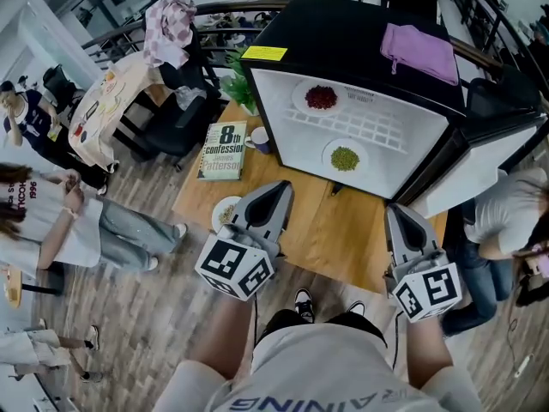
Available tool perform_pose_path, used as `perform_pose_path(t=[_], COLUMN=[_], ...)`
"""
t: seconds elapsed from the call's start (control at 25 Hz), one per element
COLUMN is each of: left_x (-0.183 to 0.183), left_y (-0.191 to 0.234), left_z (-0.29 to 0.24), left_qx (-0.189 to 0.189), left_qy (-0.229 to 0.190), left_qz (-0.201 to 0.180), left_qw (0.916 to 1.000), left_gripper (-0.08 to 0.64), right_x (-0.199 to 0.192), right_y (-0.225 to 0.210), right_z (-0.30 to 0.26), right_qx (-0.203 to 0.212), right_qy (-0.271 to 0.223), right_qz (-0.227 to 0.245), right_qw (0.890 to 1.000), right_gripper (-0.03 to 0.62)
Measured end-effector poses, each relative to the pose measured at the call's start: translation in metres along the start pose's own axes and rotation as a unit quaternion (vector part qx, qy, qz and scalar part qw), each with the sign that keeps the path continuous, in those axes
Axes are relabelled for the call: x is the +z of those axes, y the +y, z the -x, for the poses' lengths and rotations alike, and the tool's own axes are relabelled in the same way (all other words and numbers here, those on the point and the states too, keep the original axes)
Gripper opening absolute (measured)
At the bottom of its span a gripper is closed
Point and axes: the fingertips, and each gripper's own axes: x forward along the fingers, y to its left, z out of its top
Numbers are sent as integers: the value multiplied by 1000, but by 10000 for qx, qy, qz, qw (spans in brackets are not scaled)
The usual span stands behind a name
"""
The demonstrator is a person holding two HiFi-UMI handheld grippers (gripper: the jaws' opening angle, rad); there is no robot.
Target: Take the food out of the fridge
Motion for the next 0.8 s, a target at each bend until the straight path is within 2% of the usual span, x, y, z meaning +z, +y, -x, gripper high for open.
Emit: perform_pose_path(t=[0.24, 0.32, 0.4, 0.52, 0.64, 0.8], left_x=[0, -5, -11, -16, -21, -29], left_y=[3, 11, 20, 28, 42, 59], left_z=[-9, -20, -35, -55, -78, -117], left_qx=[44, 72, 10, -201, -217, -244], left_qy=[49, 161, 292, 381, 460, 584], left_qz=[149, 462, 946, 1652, 2169, 3044], left_qw=[9999, 9988, 9951, 9853, 9749, 9504], left_gripper=[8, 8, 8, 9, 9, 10], right_x=[0, -1, -2, -4, -7, -11], right_y=[0, -1, -2, -4, -7, -9], right_z=[5, 6, 8, 11, 13, 14], right_qx=[14, 7, -9, -28, -44, -41], right_qy=[24, 32, 38, 50, 78, 107], right_qz=[-3, -6, -10, -9, -32, -80], right_qw=[10000, 10000, 10000, 10000, 10000, 9999], right_gripper=[18, 18, 18, 18, 18, 18])
